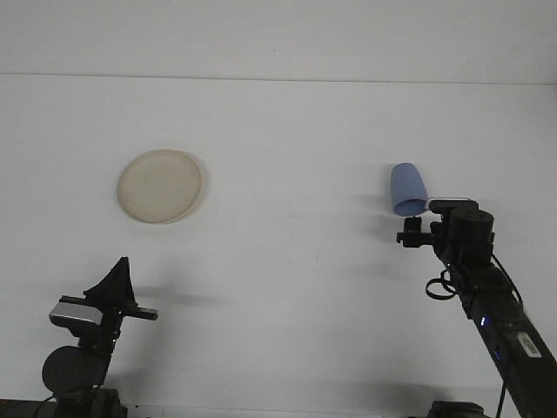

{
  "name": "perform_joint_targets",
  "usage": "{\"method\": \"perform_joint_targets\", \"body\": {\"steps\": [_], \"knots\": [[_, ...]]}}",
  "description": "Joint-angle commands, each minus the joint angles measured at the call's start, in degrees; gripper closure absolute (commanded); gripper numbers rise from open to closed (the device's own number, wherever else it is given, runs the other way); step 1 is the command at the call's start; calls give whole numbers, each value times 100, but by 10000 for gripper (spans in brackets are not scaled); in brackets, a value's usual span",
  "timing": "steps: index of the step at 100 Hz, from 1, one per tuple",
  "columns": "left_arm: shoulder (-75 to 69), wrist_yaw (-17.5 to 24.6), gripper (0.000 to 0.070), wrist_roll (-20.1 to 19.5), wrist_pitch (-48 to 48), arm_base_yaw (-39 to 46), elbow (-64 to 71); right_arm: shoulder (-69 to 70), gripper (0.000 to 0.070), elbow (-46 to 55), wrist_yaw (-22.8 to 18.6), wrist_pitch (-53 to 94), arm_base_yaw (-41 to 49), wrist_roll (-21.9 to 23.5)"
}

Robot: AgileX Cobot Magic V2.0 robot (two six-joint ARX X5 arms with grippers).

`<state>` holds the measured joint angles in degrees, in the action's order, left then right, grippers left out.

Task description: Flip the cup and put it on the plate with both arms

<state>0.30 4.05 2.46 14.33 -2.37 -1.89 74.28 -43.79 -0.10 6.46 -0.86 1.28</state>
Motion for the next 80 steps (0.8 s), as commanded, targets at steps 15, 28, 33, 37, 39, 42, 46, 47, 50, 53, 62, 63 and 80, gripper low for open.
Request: {"method": "perform_joint_targets", "body": {"steps": [15, 28, 33, 37, 39, 42, 46, 47, 50, 53, 62, 63, 80], "knots": [[-7, -2, 688, 13, 70, 7, 105, 710, 183, 107, -57, -966, -57, -140], [-7, -2, 688, 13, 70, 7, 105, 1045, 183, 107, -188, -1624, -116, -168], [-7, -2, 688, 13, 70, 7, 105, 1141, 184, 107, -210, -1838, -142, -170], [-7, -2, 688, 13, 70, 7, 105, 1209, 184, 107, -262, -1998, -173, -177], [-7, -2, 688, 13, 70, 7, 105, 1239, 184, 107, -304, -2065, -190, -177], [-7, -2, 688, 13, 70, 7, 105, 1287, 184, 105, -343, -2164, -223, -177], [-7, -2, 688, 13, 70, 7, 105, 1360, 184, 105, -409, -2308, -260, -179], [-7, -2, 688, 13, 70, 7, 105, 1379, 184, 105, -424, -2341, -269, -181], [-7, -2, 688, 13, 70, 7, 105, 1429, 184, 105, -463, -2428, -304, -181], [-7, -2, 688, 13, 70, 7, 105, 1486, 184, 105, -476, -2516, -339, -181], [-7, -2, 688, 13, 70, 7, 105, 1665, 184, 105, -660, -2804, -452, -181], [-7, -2, 688, 13, 70, 7, 105, 1685, 184, 103, -684, -2848, -463, -179], [-7, -2, 688, 13, 70, 7, 105, 2065, 191, 92, -1051, -3449, -590, -175]]}}
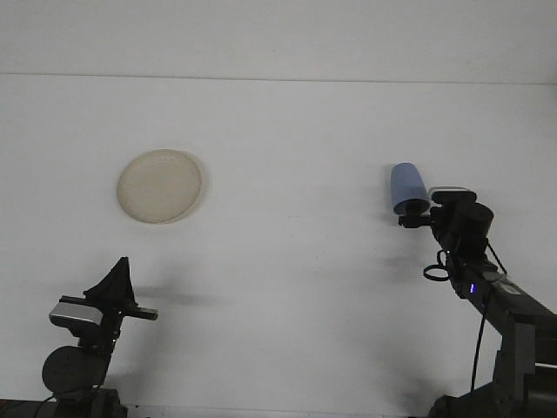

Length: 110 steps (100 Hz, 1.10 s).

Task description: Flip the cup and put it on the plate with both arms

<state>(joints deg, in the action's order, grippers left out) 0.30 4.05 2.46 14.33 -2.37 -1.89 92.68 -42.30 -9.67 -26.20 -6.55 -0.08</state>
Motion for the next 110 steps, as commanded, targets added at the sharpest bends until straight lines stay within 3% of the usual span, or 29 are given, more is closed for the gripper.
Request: {"method": "perform_joint_targets", "body": {"steps": [1, 15, 20, 25, 34, 37, 52, 87, 110], "knots": [[-7, -2, 688, 13, 70, 7, 105, 247, 192, -61, -103, -216, -26, -39], [-7, -2, 688, 13, 72, 7, 105, 595, 195, -153, -354, -577, -28, -42], [-7, -2, 688, 13, 68, 7, 105, 686, 239, -197, -407, -614, -28, -39], [-7, -2, 688, 13, 72, 7, 105, 765, 340, -232, -409, -647, -26, -39], [-7, -2, 688, 13, 70, 7, 105, 789, 638, -236, -520, -686, -26, -42], [-7, -2, 688, 13, 72, 7, 105, 789, 700, -236, -586, -713, -26, -44], [-7, -2, 688, 13, 70, 7, 105, 752, 700, -236, -837, -754, -26, -31], [-7, -2, 688, 13, 70, 7, 105, -455, 700, -236, -903, 7, 136, 7], [-7, -2, 688, 13, 70, 7, 105, -2173, 700, -339, -713, 1808, 492, 866]]}}
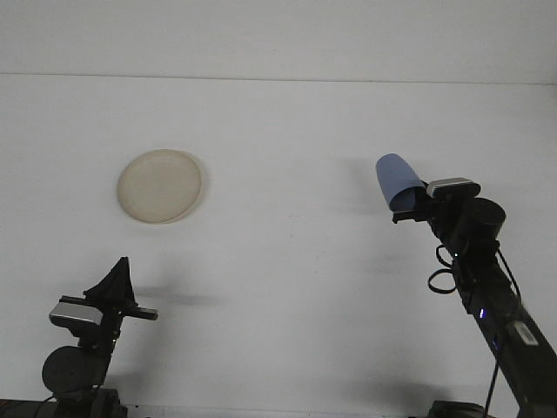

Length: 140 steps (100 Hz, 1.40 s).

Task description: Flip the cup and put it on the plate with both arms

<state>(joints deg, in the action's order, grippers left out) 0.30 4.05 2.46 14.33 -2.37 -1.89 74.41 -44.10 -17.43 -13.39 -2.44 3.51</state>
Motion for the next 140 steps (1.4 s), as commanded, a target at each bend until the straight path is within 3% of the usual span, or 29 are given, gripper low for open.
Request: {"method": "perform_joint_targets", "body": {"steps": [1, 18, 34, 41, 81, 118, 140], "knots": [[-7, -2, 688, 13, 70, 7, 105, -417, 700, -179, 83, 645, 103, 553], [-7, -2, 688, 13, 70, 7, 105, -1307, 700, -911, 278, 2844, 601, 767], [-7, -2, 688, 13, 70, 7, 105, -1405, 700, -2155, 1123, 5010, 1364, 918], [-7, -2, 688, 13, 70, 7, 105, -1207, 700, -2712, 1309, 5821, 1714, 1110], [-7, -2, 688, 13, 72, 7, 105, 409, 700, -4004, 1335, 7508, 3362, 1749], [-7, -2, 688, 13, 70, 7, 105, 2479, 700, -5464, 1467, 8909, 4127, 1784], [-7, -2, 688, 13, 70, 7, 105, 3045, 700, -5574, 1475, 9106, 4317, 1814]]}}
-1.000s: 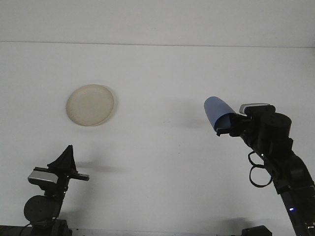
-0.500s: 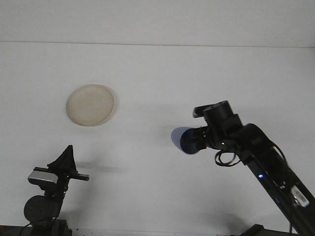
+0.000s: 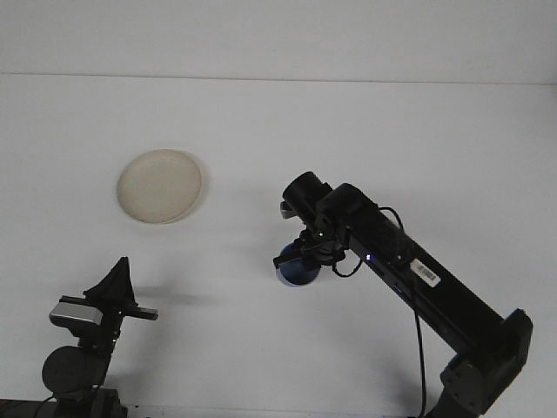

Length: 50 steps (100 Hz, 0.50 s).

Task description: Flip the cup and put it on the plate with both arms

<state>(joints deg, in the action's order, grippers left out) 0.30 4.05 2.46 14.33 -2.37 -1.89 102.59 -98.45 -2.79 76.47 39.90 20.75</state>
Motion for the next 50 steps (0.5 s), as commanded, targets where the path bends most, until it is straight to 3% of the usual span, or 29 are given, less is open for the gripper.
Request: {"method": "perform_joint_targets", "body": {"steps": [1, 50], "knots": [[-7, -2, 688, 13, 70, 7, 105, 251, 700, -138, 0, 120, 90, 90], [-7, -2, 688, 13, 70, 7, 105, 741, 700, -133, -20, 162, 144, -9]]}}
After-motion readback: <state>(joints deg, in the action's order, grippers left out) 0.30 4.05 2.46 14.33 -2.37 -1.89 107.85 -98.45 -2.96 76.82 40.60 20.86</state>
